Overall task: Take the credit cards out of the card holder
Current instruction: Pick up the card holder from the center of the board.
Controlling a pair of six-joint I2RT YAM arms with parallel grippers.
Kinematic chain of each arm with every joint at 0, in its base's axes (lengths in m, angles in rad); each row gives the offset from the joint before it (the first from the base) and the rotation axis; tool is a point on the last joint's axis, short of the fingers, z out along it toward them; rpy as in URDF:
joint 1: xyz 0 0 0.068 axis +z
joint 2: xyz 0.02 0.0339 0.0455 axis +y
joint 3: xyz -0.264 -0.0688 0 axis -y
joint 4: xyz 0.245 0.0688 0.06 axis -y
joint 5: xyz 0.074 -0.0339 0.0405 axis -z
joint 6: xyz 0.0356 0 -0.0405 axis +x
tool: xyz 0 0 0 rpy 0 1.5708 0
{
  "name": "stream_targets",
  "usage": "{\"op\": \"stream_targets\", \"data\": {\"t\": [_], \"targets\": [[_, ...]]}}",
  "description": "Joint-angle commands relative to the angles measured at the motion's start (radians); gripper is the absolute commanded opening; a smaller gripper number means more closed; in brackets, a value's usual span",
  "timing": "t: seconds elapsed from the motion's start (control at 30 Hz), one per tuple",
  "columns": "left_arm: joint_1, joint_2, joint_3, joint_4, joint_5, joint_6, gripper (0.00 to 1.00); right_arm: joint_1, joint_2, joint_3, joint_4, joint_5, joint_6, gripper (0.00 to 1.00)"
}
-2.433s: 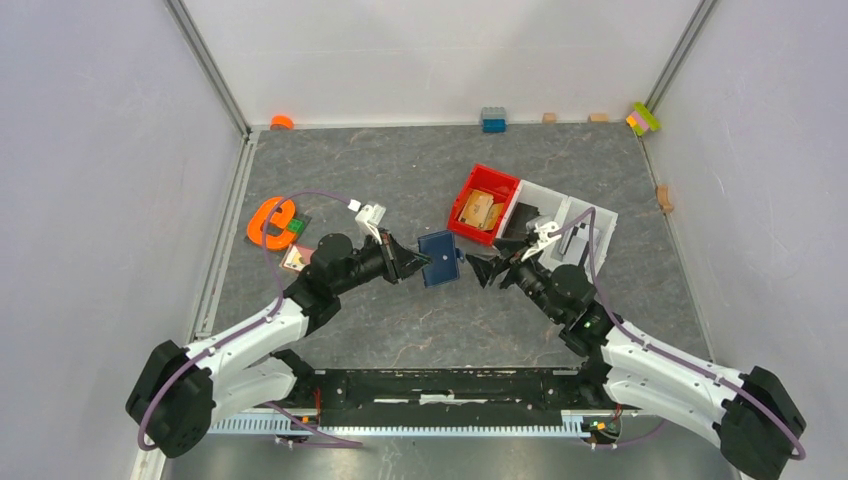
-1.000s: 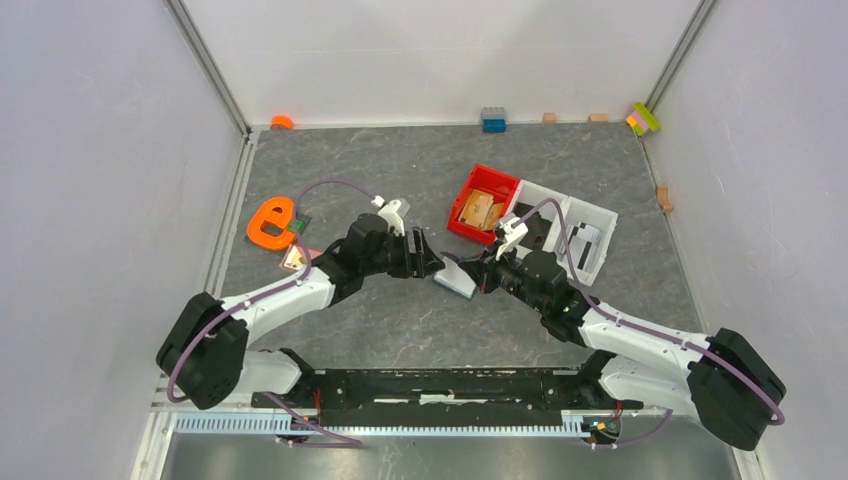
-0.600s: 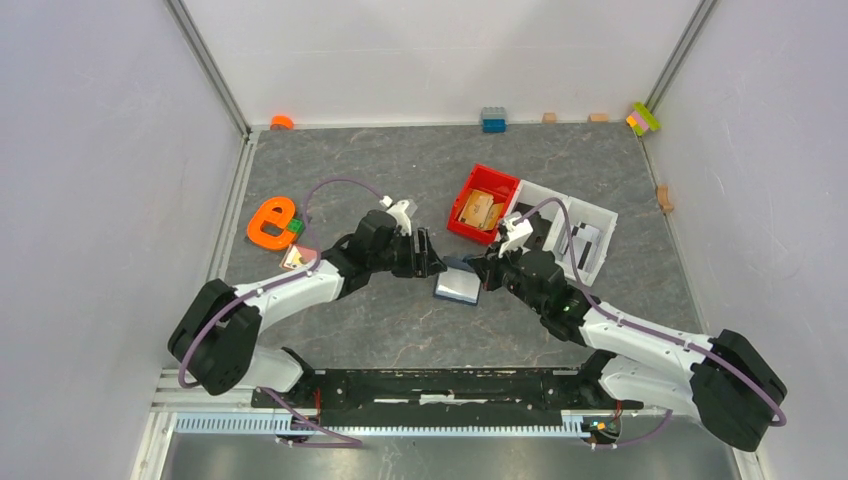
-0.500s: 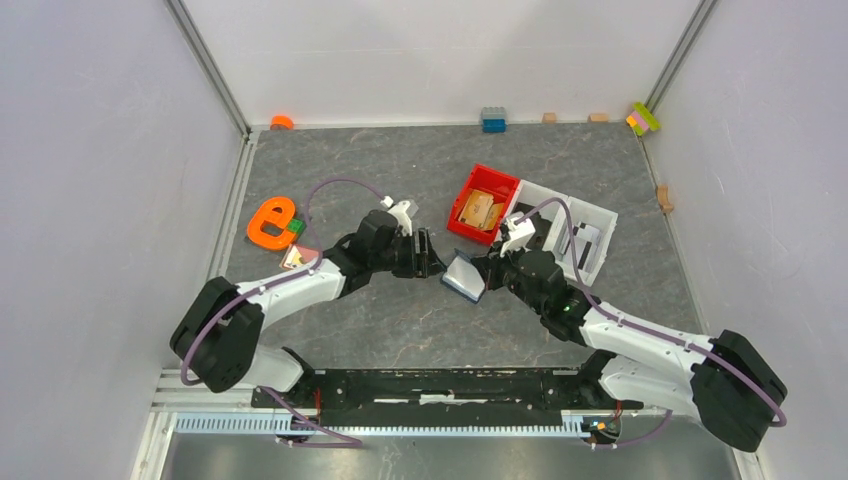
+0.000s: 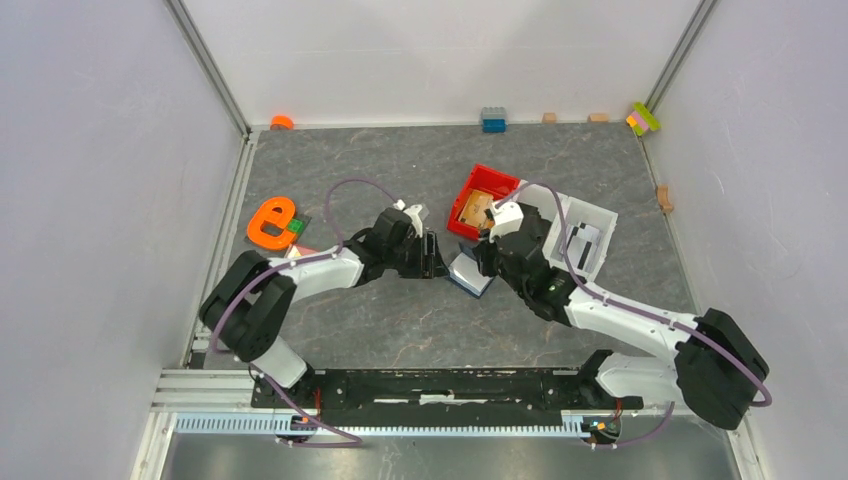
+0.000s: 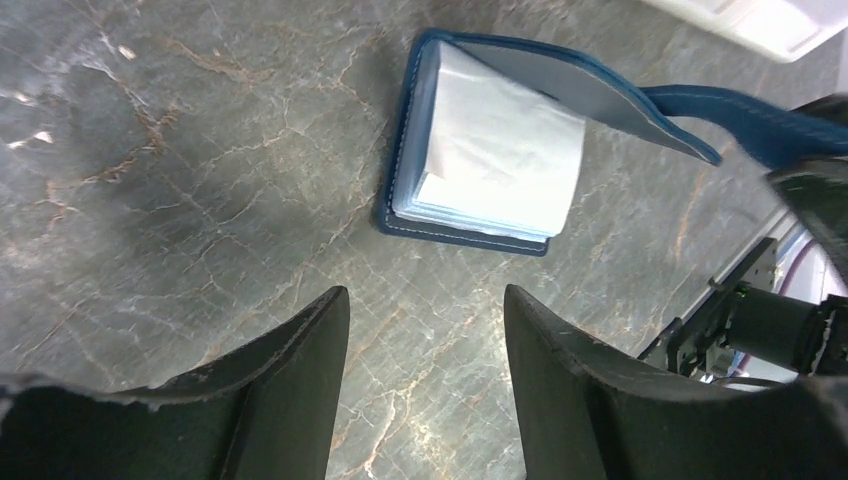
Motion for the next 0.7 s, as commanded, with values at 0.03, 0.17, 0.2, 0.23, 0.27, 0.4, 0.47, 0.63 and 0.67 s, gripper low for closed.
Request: {"op": "stream_targets", "data": {"t": [0.03, 0.17, 0.2, 0.23, 0.27, 0.4, 0.47, 0.63, 0.67], "targets": [[-0.009, 0.070, 0.051, 0.028, 0.051, 0.034, 0.64, -0.002, 0.054, 0.113, -0.116, 0.084, -0.116, 0.48], [-0.009, 0.058, 0.048, 0.022, 0.038, 0.038, 0.64, -0.001, 0.118, 0.169, -0.167, 0.067, -0.167, 0.60], [-0.009, 0.053, 0.047, 0.022, 0.037, 0.039, 0.64, -0.001, 0.135, 0.191, -0.202, 0.059, -0.177, 0.60], [-0.009, 0.050, 0.047, 0.022, 0.036, 0.039, 0.64, -0.002, 0.157, 0.209, -0.221, 0.049, -0.191, 0.61], [-0.009, 0.047, 0.047, 0.023, 0.038, 0.040, 0.64, -0.002, 0.175, 0.227, -0.240, 0.032, -0.198, 0.61], [-0.009, 0.043, 0.039, 0.045, 0.058, 0.037, 0.64, 0.000, 0.246, 0.273, -0.289, -0.019, -0.224, 0.66], [-0.009, 0.040, 0.039, 0.046, 0.057, 0.036, 0.64, -0.001, 0.272, 0.294, -0.312, 0.000, -0.229, 0.65], [-0.008, 0.010, 0.028, 0.050, 0.049, 0.038, 0.64, 0.000, 0.330, 0.331, -0.354, 0.018, -0.239, 0.58], [-0.008, 0.001, 0.024, 0.051, 0.041, 0.038, 0.64, -0.001, 0.343, 0.335, -0.355, 0.016, -0.240, 0.56]]}}
